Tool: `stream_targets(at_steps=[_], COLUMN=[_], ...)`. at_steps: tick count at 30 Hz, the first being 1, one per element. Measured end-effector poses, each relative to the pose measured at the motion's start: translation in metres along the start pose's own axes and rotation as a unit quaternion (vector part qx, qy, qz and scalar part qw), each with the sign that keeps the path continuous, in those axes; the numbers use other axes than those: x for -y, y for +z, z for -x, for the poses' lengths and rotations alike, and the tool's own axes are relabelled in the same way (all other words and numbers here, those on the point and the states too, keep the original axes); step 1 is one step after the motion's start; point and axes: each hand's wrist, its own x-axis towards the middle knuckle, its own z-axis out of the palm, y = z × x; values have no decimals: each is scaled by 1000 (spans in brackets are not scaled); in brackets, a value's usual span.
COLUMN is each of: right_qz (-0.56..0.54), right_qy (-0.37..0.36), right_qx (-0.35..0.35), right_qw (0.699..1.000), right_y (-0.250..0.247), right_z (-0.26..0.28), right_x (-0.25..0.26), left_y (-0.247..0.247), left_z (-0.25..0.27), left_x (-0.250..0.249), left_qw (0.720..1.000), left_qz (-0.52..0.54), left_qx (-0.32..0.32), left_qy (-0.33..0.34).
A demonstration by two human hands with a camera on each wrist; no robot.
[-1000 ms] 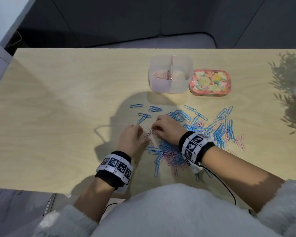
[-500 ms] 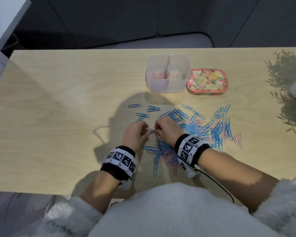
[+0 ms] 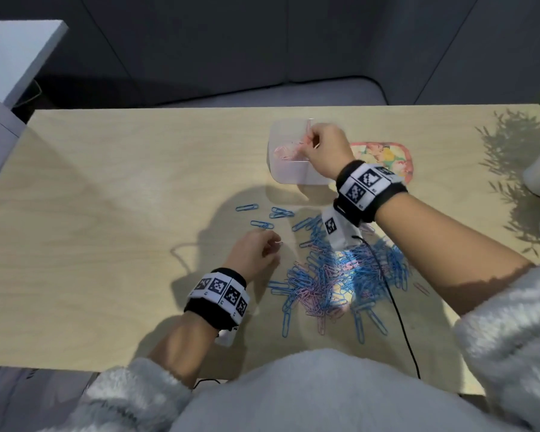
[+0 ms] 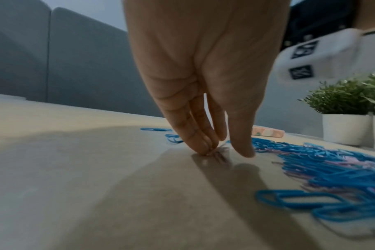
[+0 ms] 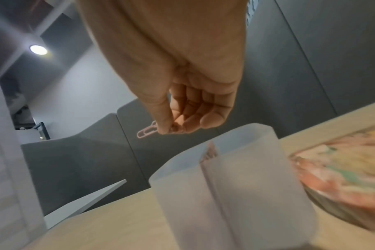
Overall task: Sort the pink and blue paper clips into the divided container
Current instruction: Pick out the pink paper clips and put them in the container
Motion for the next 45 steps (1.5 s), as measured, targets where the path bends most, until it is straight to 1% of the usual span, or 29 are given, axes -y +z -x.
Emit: stream_targets(at_steps=[1,3,5,8,9,10,11,13,14,16,19,24,27,29,32,34,35,37,39,40,41,43,45], right_qz=[-2,-5,26,57,58,65,80,120,140,175,203,240,232,212,211,221,221,210,191,177,161,131,103], right_qy=[5,16,8,-38,-53,-63,-64,-40,-28,-17,-21,-30,-10,14,21,20,23,30,33,36,39,47,58], right_qx=[-7,0,7,-14,-2,35,93,219,258,286,278,254,252,259,268,264,259,250,251,253,248,219,177], right_qw=[1000,1000,1000,998,997,995,990,967,956,942,939,936,939,942,940,939,940,945,948,951,954,966,977], right_y=[0,3,4,0,2,6,11,25,31,39,44,49,49,49,49,49,49,48,44,42,39,33,25], right_z=[-9,-20,-23,-3,11,26,44,76,88,105,119,134,141,143,145,146,146,146,146,146,145,143,140], right_x=[4,9,13,12,8,0,-9,-30,-40,-53,-60,-63,-66,-68,-68,-68,-70,-73,-76,-77,-78,-82,-88], left_y=[0,-1,-2,-4,-3,-3,-2,-1,0,1,2,0,1,2,-8,-22,-31,-51,-70,-78,-85,-93,-94], left_z=[0,-2,-4,-5,-5,-5,-6,-8,-9,-10,-8,-5,-5,-5,-11,-25,-34,-55,-78,-90,-102,-121,-132], left_x=[-1,-1,-1,2,4,5,6,5,4,0,2,10,11,12,6,-3,-10,-25,-42,-49,-55,-61,-61], left_qw=[1000,999,999,999,999,999,999,999,999,998,996,989,981,983,989,992,992,988,978,974,974,980,981], left_qz=[-13,-25,-24,-24,-22,-21,-22,-30,-38,-60,-85,-126,-164,-152,-119,-88,-74,-51,-54,-57,-57,-75,-124], left_qx=[11,23,28,35,34,32,31,29,29,29,23,27,19,11,7,-21,-45,-103,-162,-187,-198,-177,-150], left_qy=[3,9,15,22,21,19,15,8,6,0,13,73,98,106,87,84,89,106,118,114,97,45,20])
